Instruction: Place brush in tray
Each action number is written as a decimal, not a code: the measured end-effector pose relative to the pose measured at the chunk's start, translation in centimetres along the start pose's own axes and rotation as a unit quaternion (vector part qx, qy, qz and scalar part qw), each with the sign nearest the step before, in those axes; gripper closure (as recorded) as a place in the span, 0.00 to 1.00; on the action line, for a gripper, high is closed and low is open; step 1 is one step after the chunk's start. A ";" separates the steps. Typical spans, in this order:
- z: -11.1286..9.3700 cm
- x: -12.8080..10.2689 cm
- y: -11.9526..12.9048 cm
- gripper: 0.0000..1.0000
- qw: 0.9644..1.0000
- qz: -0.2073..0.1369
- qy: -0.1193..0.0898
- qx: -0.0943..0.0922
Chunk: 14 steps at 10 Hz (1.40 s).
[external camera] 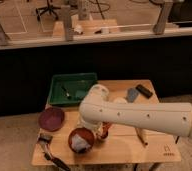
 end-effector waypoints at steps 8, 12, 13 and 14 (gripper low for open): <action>0.5 -0.5 -2.0 0.20 0.999 -0.050 0.007 0.005; 0.3 -2.0 -7.3 0.20 0.981 -0.188 0.053 0.022; 0.0 -2.6 -8.9 0.20 0.969 -0.238 0.067 0.023; 0.0 -3.3 -10.0 0.20 0.951 -0.298 0.078 0.026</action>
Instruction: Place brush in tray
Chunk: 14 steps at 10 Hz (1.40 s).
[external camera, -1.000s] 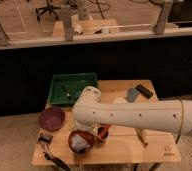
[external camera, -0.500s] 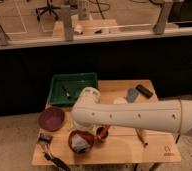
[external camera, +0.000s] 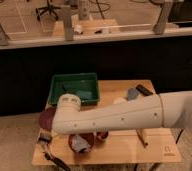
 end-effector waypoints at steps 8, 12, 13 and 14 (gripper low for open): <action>0.0 -2.9 -2.6 0.20 0.977 -0.205 0.018 0.049; 5.0 -4.3 -6.1 0.20 0.960 -0.274 -0.033 0.056; 5.6 -4.6 -6.6 0.20 0.955 -0.289 -0.036 0.058; 5.8 -4.7 -7.1 0.20 0.950 -0.305 -0.039 0.056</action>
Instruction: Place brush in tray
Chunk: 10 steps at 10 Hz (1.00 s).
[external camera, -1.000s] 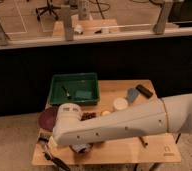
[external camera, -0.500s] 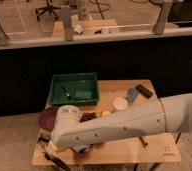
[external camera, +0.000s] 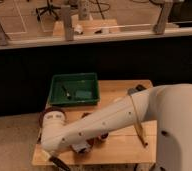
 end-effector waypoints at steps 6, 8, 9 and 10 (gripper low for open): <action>1.5 0.6 -1.2 0.20 0.999 -0.044 -0.027 0.018; 3.4 0.4 -1.3 0.20 0.998 -0.053 -0.029 0.022; 4.0 0.6 -1.3 0.20 0.998 -0.056 -0.029 0.023; 4.7 0.6 -1.2 0.20 0.998 -0.058 -0.029 0.022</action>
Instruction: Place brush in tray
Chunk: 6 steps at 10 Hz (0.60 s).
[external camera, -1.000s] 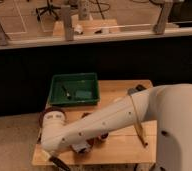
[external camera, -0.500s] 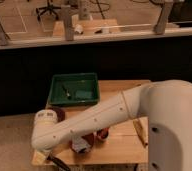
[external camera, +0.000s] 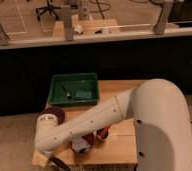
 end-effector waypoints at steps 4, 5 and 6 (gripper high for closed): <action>0.5 0.3 0.3 0.20 1.000 0.004 0.005 -0.005; 0.5 0.3 0.3 0.20 1.000 0.004 0.005 -0.005; 0.5 0.3 0.3 0.20 1.000 0.004 0.005 -0.005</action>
